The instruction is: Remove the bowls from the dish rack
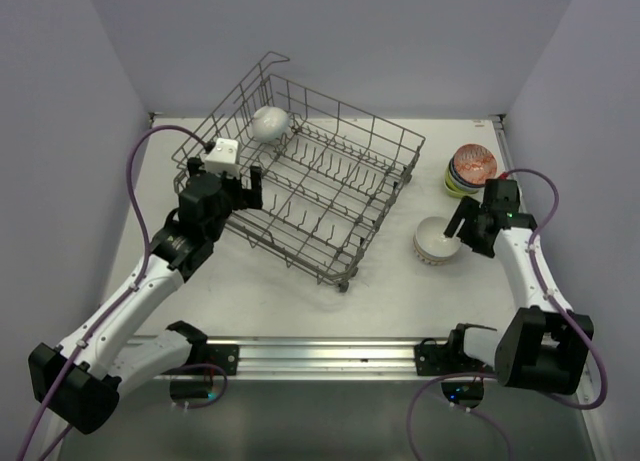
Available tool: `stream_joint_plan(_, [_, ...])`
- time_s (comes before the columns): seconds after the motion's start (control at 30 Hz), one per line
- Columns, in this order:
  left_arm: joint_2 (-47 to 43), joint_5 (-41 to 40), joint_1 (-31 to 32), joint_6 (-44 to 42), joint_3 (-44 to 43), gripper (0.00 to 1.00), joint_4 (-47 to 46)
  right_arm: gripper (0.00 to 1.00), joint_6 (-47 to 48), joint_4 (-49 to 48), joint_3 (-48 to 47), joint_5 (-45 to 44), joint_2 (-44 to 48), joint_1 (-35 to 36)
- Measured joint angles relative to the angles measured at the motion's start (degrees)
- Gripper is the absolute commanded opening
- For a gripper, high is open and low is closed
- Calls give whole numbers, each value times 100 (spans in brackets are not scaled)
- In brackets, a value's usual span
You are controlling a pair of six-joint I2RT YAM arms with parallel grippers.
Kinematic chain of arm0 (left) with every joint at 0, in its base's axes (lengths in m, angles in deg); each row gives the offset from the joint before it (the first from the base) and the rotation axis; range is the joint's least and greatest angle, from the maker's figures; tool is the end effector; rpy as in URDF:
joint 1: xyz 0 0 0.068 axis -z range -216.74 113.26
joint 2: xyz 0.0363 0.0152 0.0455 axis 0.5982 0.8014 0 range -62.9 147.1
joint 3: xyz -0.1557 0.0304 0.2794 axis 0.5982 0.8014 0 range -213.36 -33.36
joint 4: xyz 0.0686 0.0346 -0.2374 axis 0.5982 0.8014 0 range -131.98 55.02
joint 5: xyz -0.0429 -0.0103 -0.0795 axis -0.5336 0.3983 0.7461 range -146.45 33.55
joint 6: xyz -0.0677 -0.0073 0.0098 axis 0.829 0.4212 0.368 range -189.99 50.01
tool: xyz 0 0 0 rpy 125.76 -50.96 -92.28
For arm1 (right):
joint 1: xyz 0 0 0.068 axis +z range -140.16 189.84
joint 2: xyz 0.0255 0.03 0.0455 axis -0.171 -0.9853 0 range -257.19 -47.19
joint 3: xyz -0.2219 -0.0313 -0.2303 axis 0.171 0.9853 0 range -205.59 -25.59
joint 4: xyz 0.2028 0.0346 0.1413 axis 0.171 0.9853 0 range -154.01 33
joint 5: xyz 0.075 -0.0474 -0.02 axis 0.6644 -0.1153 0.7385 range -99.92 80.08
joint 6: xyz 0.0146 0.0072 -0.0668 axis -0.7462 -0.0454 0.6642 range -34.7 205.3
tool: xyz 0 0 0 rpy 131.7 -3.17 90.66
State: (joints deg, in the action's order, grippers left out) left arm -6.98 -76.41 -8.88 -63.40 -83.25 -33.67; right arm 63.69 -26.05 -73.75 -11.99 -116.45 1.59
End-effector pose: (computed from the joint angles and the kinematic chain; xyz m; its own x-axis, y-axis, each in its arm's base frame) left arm 0.1889 -0.0785 0.3774 -0.2346 0.0020 -0.9721 0.1208 0.9923 -0.0271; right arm 0.2113 -0.0327 0.2683 -0.7294 0.4778 -0.4896 0.4631 0.8716 0.1606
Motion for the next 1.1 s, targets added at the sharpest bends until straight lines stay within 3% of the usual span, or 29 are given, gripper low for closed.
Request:
stream_joint_plan(0.17, [122,28,4,-39,-15,100,-15,77,-24,59,-313,48,245,0])
stream_joint_plan(0.3, [802,39,9,-44,-533,100,293,77,-48,-17,-455,243,282,0])
stream_joint_plan(0.37, [1189,96,9,-44,-935,87,446,77,-68,-39,-455,363,286,0])
stream_joint_plan(0.43, [1456,201,9,-35,-1292,67,557,77,-87,-92,-455,487,286,0])
stream_joint_plan(0.57, [1788,345,15,-127,-1902,55,691,77,-103,-363,-450,734,278,0])
stream_joint_plan(0.67, [2269,374,26,-280,-2529,52,767,77,-127,-610,-413,966,201,0])
stream_joint_plan(0.7, [2500,374,31,-339,-2782,42,798,77,-142,-710,-385,1088,151,0])
stream_joint_plan(0.73, [2747,369,31,-426,-3062,24,855,77,-160,-787,-354,1215,96,0])
stream_joint_plan(0.8, [3263,337,31,-627,-3569,3,942,76,-199,-929,-269,1456,28,0])
stream_joint_plan(0.87, [3770,280,31,-824,-4059,0,1095,76,-223,-997,-208,1576,20,0])
stream_joint_plan(0.97, [4564,140,31,-1062,-4857,10,1368,76,-278,-1106,-166,1740,20,0])
stream_joint_plan(1.03, [5075,55,31,-1161,-5357,0,1460,75,-293,-1189,-160,1836,20,0])
stream_joint_plan(1.1, [5528,0,28,-1276,-5779,5,1532,75,-317,-1270,-160,1939,20,0])
